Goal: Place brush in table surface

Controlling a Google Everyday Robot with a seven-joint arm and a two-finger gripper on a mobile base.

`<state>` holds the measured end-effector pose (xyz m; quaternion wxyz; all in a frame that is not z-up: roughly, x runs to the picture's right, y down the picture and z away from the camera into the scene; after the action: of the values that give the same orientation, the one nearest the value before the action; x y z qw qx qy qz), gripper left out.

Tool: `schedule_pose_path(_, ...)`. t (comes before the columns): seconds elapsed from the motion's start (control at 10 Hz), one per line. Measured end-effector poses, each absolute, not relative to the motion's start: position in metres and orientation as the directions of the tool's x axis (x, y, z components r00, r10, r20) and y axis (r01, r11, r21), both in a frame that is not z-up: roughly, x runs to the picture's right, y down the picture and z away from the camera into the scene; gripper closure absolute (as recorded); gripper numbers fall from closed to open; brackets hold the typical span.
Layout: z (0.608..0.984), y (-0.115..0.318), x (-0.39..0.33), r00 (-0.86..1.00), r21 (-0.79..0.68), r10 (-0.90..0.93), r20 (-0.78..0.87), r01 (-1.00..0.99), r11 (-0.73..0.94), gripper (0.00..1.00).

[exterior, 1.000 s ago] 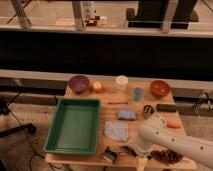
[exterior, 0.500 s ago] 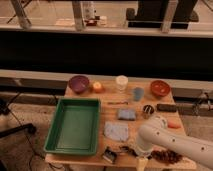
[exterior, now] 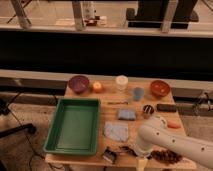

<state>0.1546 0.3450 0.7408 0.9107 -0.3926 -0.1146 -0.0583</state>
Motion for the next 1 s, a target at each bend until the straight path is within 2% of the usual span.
schedule_pose_path(0.2,0.7408,0.3452,0.1536,0.964,-0.699,-0.027,0.263,0.209,0.684,0.20)
schedule_pose_path(0.3,0.7414,0.3462,0.1514,0.962,-0.700,-0.037,0.269,0.221,0.679,0.25)
schedule_pose_path(0.4,0.7411,0.3468,0.1504,0.961,-0.699,-0.044,0.274,0.230,0.677,0.33)
schedule_pose_path(0.5,0.7395,0.3468,0.1518,0.960,-0.693,-0.046,0.275,0.231,0.682,0.47)
schedule_pose_path(0.7,0.7387,0.3461,0.1502,0.959,-0.685,-0.050,0.279,0.236,0.690,0.63)
schedule_pose_path(0.9,0.7365,0.3470,0.1519,0.960,-0.678,-0.048,0.276,0.230,0.698,0.87)
schedule_pose_path(1.0,0.7371,0.3461,0.1504,0.959,-0.676,-0.048,0.278,0.231,0.699,0.94)
